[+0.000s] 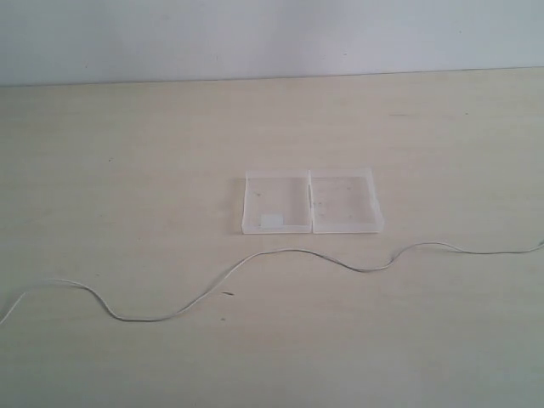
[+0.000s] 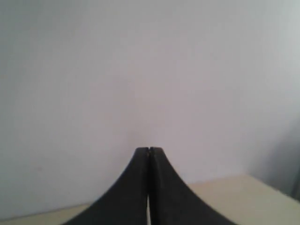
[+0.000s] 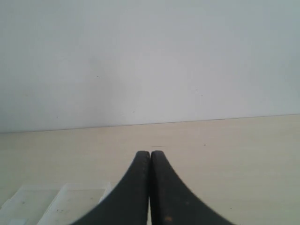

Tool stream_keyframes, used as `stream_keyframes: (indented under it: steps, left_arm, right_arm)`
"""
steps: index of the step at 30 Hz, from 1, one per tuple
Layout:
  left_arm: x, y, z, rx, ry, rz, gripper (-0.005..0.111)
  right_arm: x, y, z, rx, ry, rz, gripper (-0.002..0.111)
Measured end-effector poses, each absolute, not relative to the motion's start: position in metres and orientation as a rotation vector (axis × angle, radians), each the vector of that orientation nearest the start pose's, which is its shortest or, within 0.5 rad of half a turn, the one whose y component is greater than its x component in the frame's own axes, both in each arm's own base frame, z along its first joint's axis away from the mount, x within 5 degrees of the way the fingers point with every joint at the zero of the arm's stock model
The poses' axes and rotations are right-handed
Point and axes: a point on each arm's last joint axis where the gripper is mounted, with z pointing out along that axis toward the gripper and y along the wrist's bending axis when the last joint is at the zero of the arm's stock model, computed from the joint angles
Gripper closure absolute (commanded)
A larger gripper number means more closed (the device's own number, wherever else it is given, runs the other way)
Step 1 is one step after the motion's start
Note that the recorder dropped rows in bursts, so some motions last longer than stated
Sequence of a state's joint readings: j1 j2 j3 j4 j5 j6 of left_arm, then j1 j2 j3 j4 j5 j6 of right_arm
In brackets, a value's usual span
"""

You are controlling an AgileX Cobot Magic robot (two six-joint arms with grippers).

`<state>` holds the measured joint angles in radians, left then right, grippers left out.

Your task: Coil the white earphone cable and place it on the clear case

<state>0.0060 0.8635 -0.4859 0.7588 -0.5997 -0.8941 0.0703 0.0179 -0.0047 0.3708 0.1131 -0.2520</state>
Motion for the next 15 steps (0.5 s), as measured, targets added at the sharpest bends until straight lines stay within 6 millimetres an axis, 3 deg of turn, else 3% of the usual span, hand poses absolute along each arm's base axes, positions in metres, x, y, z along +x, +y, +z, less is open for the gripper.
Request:
stream_keyframes:
  steps: [7,10,15]
  left_arm:
    - [0.273,-0.054,0.326,0.500,1.716,-0.560,0.107]
    - [0.299,-0.060,0.326,0.637,1.785,-0.541,0.107]
    - [0.316,-0.073,0.324,0.841,1.735,-0.373,0.107]
  right_arm:
    - [0.057,0.008,0.204,0.005,1.605,0.178,0.108]
    - [0.057,0.008,0.204,0.005,1.605,0.178,0.108]
    - [0.057,0.008,0.204,0.005,1.605,0.178,0.108]
